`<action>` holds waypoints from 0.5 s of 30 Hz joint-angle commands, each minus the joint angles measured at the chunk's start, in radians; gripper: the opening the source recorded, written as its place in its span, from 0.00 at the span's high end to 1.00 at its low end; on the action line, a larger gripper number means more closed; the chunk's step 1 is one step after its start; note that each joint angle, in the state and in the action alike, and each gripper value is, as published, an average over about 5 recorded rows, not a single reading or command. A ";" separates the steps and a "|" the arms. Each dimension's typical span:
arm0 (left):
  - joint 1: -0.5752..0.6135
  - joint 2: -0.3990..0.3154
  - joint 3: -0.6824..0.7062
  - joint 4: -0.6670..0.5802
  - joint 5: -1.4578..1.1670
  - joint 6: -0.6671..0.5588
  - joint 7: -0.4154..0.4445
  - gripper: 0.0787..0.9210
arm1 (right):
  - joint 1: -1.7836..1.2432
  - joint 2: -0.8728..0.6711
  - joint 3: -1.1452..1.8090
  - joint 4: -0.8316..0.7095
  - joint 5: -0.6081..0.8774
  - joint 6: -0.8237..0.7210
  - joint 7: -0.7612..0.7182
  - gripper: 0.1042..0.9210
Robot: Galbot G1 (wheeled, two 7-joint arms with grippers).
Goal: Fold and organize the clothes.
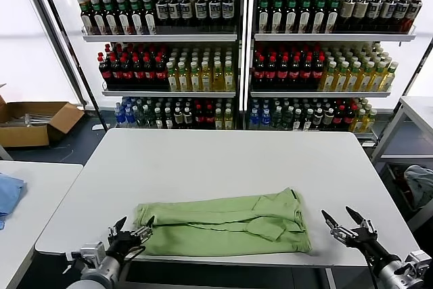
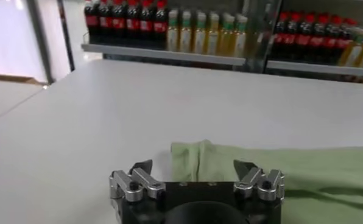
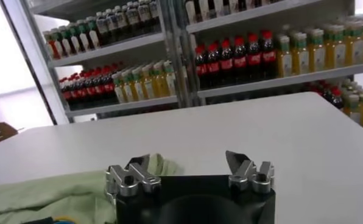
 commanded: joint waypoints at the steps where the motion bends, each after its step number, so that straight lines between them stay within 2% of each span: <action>1: -0.003 -0.069 0.095 0.048 -0.003 -0.025 -0.164 0.12 | -0.023 0.016 0.027 -0.003 0.014 0.028 0.005 0.12; 5: -0.001 -0.075 0.103 0.052 0.023 -0.024 -0.172 0.18 | -0.018 0.018 0.024 -0.005 0.014 0.028 0.006 0.12; 15: 0.029 -0.073 0.146 0.054 0.215 -0.096 -0.133 0.50 | -0.004 0.019 0.011 -0.006 0.014 0.024 0.013 0.12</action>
